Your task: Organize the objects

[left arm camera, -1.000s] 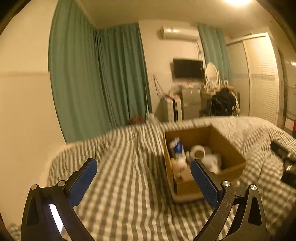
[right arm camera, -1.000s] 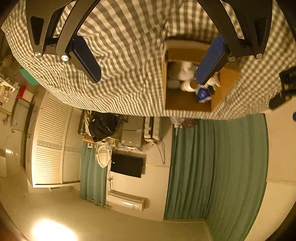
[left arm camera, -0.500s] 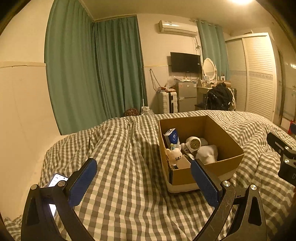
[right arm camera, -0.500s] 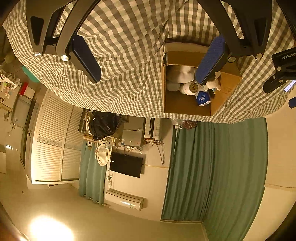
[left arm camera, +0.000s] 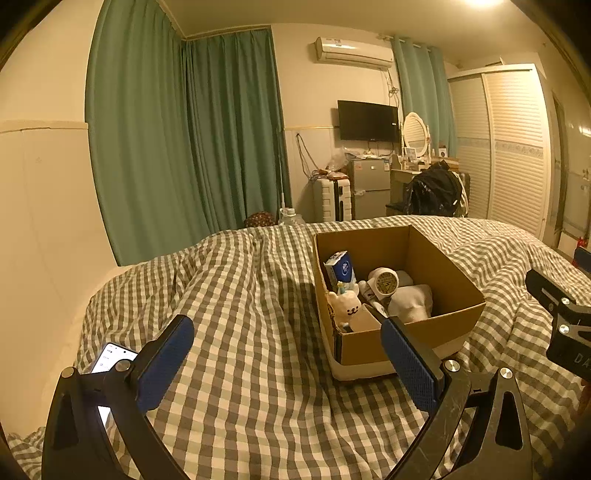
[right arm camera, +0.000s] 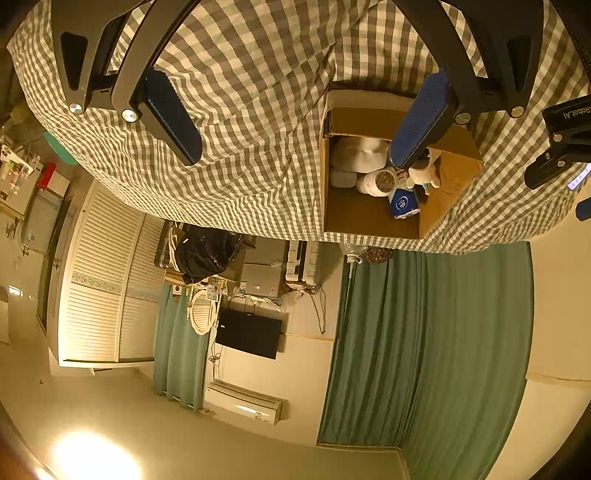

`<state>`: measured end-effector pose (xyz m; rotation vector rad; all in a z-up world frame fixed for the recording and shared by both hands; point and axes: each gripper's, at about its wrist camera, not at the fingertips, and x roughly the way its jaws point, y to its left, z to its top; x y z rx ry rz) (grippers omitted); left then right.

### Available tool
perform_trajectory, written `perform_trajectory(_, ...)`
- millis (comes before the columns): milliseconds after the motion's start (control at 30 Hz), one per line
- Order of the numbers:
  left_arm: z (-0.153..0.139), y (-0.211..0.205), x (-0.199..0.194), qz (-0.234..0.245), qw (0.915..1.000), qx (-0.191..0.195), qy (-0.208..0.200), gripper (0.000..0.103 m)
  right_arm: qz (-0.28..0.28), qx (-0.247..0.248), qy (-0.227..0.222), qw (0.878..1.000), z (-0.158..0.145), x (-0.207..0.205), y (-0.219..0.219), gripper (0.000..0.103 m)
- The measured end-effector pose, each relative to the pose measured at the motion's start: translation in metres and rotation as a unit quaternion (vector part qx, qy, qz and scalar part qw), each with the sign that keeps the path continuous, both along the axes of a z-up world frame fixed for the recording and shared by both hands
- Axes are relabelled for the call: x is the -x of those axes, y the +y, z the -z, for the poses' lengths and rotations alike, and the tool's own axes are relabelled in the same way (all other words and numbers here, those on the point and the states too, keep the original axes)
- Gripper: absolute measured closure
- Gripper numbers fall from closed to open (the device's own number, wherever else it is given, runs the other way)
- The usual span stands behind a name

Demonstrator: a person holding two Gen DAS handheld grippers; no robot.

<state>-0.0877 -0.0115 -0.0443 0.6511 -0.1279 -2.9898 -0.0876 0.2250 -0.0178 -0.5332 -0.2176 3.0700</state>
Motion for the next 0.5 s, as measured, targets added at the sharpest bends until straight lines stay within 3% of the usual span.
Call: perform_trajectory(500, 0.0003, -0.001, -0.0014, -0.004, 1.0, -0.003, -0.003, 0.0, 0.0, -0.006, -0.005, 1.0, 0.0019, 0.0013, -0.0036, 0.0)
